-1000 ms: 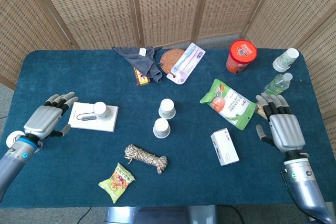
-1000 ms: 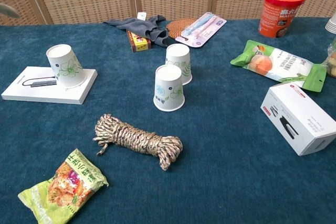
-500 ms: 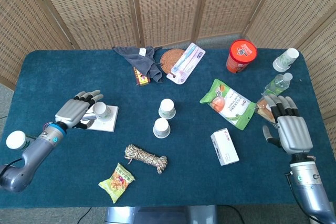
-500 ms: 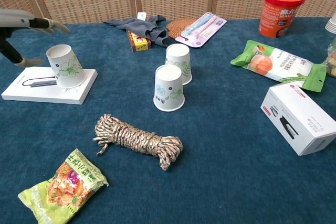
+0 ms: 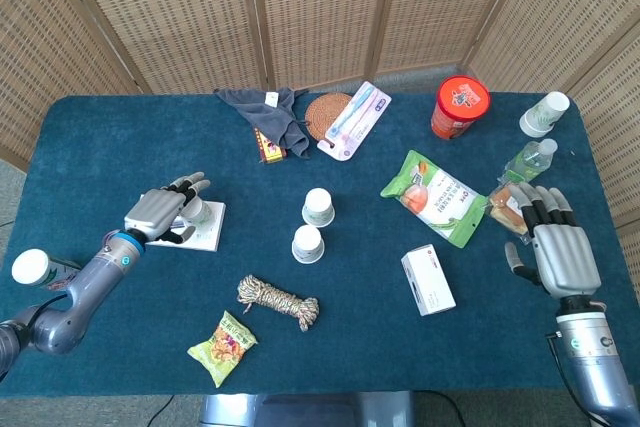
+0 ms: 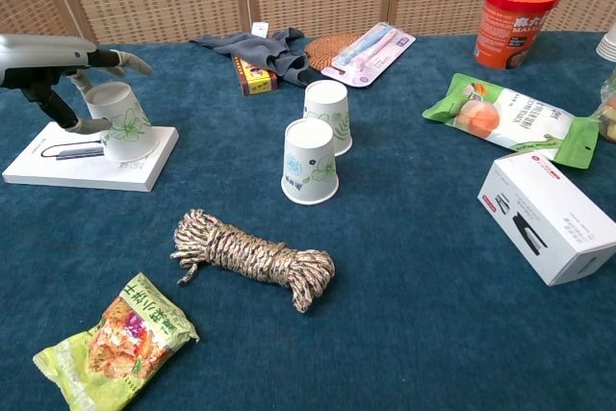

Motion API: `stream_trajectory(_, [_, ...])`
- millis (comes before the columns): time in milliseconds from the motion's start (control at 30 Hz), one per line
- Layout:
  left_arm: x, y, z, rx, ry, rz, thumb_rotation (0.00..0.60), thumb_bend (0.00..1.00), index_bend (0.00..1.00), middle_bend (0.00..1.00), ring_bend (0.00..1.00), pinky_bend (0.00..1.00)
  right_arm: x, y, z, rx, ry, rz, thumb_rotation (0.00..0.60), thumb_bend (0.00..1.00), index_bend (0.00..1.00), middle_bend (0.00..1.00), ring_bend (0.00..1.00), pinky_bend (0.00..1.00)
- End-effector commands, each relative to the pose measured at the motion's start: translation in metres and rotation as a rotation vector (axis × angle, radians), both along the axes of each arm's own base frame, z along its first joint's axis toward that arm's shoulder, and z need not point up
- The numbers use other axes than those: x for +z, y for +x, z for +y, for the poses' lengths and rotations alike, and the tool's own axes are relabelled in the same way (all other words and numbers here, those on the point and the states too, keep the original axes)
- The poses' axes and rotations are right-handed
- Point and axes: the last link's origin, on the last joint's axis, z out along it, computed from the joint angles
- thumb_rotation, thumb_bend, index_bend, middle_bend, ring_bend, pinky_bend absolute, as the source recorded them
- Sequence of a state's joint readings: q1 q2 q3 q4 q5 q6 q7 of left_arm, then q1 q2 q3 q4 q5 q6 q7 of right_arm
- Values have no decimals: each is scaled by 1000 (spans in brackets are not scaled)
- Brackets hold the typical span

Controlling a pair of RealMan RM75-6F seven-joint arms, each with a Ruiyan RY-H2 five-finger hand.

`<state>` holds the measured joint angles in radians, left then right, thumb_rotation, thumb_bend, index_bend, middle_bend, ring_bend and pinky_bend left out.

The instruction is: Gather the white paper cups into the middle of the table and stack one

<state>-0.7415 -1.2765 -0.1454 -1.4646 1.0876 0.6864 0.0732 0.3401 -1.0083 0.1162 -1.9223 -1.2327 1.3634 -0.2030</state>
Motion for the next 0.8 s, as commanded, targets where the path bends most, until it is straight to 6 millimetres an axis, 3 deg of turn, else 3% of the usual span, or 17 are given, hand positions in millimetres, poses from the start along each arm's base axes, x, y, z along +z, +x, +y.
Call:
stream_trajectory(33, [-3,1,0,1,-5,-9,600,464,86,0,13,369,0,0,0,-3,2,-2,600,504,34,0,0,0])
stream_trajectory(167, [-4,1,2,-7,4,-12,600,465,146,38,90,440,-1,0,1,-4,4,-10,600,501,36,0,0,0])
stream_trajectory(333, [-3,2,5,-16,19,-19,600,465,279,177,260,554,-1,0,1,-7,6,-17,600,504,38,0,0,0])
stream_trajectory(533, [-4,2,6,-15,19,-20,600,466,384,217,322,609,-1,-1,2,-11,4,-24,600,504,38,0,0,0])
stream_trajectory(800, [-3,0,7,-19,28,-3,600,481,451,279,359,646,-1,-1,2,-14,6,-31,600,503,39,0,0,0])
